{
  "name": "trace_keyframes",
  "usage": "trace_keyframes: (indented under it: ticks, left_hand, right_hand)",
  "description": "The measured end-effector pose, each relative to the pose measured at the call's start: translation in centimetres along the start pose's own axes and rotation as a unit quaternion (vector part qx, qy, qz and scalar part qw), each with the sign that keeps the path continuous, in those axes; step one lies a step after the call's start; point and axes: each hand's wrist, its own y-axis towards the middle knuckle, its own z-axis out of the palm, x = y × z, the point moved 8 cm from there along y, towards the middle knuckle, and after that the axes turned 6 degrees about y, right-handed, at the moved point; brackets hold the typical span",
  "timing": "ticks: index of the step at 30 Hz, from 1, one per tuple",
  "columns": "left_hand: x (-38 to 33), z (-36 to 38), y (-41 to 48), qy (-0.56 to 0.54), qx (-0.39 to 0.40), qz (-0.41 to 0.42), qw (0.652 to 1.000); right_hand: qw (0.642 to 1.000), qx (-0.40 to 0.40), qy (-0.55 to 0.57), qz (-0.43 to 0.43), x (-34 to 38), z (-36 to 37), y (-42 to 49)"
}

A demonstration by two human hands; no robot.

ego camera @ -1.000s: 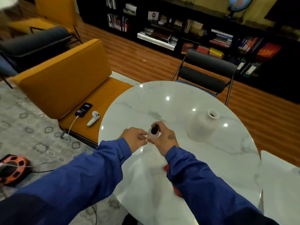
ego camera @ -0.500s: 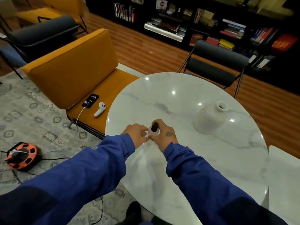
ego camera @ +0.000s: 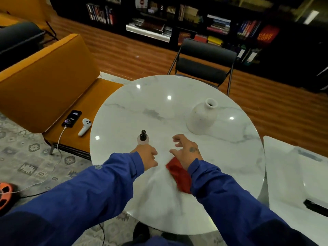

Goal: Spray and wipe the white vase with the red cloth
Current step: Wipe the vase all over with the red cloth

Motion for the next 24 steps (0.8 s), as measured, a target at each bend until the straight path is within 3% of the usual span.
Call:
trace_keyframes:
  ticks: [3,10,24]
  left_hand:
    - [-2.0,0.8,0.9,-0.029,-0.007,0.011,1.000]
    - [-5.3,3.2,3.6,-0.006,-0.010,0.002,1.000]
    - [-7.5,5.4,5.9,-0.046,0.019,-0.018,0.999]
  right_hand:
    - [0.999,-0.028,-0.020,0.038,-3.2,-2.6,-1.1]
    - [0.988,-0.005,-0.078,0.131,-9.5,-4.0,-4.1]
    - [0.988,0.002,-0.065,0.141,-11.5,-3.8,-3.8]
